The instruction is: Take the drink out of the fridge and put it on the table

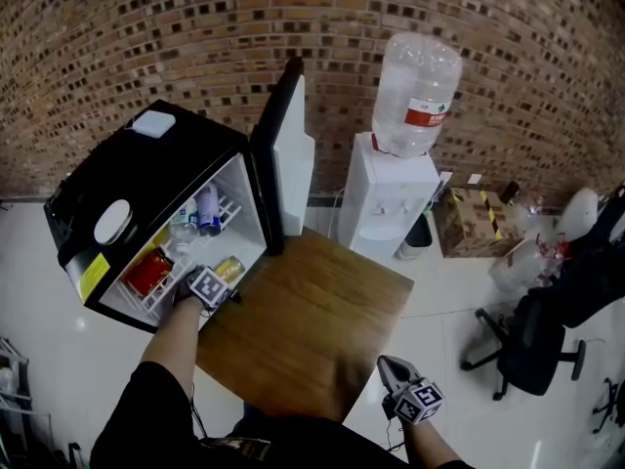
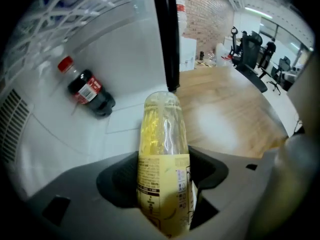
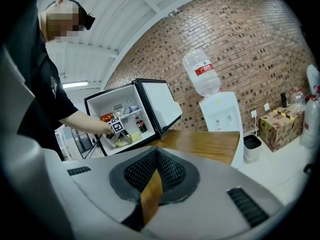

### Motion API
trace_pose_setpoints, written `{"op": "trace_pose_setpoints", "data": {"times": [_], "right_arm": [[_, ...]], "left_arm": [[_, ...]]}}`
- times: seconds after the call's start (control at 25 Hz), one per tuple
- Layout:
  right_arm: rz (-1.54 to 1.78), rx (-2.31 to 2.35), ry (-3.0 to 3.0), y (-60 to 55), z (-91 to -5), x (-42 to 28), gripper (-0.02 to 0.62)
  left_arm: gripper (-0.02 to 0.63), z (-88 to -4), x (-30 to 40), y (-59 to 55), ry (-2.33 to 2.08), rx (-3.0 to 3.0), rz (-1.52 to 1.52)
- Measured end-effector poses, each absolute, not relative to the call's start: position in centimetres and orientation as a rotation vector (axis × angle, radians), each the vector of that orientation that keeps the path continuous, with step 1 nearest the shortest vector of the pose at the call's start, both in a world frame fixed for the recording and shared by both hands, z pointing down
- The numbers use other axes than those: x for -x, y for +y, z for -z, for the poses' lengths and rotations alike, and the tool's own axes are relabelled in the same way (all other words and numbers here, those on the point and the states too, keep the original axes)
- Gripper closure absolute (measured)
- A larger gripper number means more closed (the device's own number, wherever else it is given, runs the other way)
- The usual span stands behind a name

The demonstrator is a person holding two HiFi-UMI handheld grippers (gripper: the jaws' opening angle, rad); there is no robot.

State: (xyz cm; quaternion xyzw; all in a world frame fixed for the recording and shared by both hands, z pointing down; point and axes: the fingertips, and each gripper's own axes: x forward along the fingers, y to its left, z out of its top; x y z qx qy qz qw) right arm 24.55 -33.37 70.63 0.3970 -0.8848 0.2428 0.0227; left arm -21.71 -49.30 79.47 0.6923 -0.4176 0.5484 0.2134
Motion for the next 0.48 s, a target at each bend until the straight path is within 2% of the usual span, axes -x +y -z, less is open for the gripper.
{"op": "trace_pose_setpoints", "data": {"times": [0.48], "right_arm": [[-0.757, -1.172, -2.856, -31.5, -69.7, -23.0, 0.575]], "left_arm": [[0.316, -79.4, 10.3, -40.3, -0.34, -1.903, -2.564]]}}
